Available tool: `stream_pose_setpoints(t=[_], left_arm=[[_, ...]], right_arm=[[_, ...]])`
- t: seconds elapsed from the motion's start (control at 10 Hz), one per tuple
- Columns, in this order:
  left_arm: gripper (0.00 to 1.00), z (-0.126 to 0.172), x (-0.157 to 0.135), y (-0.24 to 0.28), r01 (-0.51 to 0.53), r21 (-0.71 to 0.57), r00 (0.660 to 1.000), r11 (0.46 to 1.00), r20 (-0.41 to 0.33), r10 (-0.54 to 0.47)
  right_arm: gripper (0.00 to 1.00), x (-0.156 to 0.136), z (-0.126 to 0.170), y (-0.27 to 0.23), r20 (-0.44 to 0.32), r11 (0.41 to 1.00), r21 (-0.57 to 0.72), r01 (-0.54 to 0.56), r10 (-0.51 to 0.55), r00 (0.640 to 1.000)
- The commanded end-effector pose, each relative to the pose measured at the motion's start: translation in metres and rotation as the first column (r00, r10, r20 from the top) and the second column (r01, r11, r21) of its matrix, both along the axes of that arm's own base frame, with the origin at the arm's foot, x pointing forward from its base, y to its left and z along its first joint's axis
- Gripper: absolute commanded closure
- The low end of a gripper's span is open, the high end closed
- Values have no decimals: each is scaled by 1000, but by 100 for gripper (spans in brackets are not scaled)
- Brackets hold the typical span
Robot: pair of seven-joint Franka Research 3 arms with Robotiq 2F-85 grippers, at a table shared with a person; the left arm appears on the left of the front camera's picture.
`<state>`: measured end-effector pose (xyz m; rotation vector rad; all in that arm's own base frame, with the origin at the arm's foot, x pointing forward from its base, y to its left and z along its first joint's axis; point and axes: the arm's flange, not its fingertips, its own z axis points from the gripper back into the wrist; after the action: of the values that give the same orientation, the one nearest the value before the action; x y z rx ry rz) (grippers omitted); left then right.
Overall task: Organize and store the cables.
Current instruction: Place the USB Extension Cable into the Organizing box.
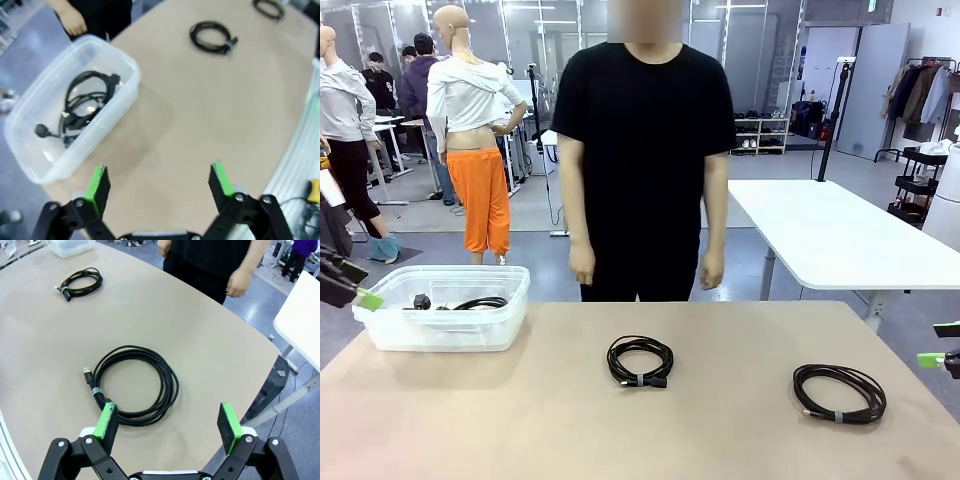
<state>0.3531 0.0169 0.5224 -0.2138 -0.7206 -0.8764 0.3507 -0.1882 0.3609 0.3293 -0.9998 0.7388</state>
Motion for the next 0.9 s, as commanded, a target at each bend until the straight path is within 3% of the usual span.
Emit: stream_pose_setpoints(t=[0.0,0.2,0.4,0.6,0.8], left_arm=[[0,19,-28,-58,-2,157,1000,988,-17,5],[0,31,-39,-141,79,313,996,947,8,-85],[0,42,-33,-221,185,469,978,863,2,-211],[0,22,-18,-275,328,526,932,785,-42,-360],[0,1,1,-308,479,485,854,732,-64,-516]], right_arm=[[0,-1,1,-1,4,1000,-6,2,-2,1000],[0,-1,1,-1,4,1000,-6,2,-2,1000],[0,-1,1,-1,4,1000,-6,2,-2,1000],[0,-1,1,-1,4,1000,-6,2,-2,1000],[0,-1,1,-1,4,1000,-6,2,-2,1000]])
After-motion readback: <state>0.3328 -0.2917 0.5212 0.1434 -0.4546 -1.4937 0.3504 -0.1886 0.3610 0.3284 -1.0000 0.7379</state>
